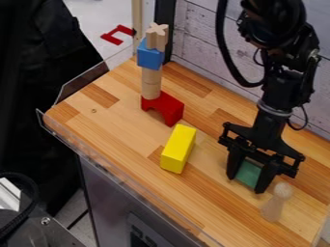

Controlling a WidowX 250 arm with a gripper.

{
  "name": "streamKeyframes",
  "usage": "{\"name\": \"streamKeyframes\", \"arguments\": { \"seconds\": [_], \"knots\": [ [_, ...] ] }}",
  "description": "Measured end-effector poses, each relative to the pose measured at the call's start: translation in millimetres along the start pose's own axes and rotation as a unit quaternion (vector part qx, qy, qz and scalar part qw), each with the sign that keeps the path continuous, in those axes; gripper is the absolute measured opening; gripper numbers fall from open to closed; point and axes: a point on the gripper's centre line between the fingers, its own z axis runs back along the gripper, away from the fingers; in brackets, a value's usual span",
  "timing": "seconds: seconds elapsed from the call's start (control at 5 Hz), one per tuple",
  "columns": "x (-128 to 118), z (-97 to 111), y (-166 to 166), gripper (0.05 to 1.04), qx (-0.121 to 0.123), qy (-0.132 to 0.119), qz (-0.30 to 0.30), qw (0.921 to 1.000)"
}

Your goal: Move the green pyramid on the right side of the yellow rectangle

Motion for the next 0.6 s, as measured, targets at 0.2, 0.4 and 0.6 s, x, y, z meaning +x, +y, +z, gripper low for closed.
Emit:
{"name": "streamKeyframes", "arguments": {
  "seconds": [0.2,0.4,0.6],
  "knots": [
    [4.0,0.5,-2.2,0.61,0.001,0.004,-0.002,1.0],
    [-2.1,3.1,-1.3,0.9,0.001,-0.014,-0.005,0.9999],
    [-17.5,49.1,0.3,1.005,-0.013,-0.077,-0.005,0.9969]
  ]
}}
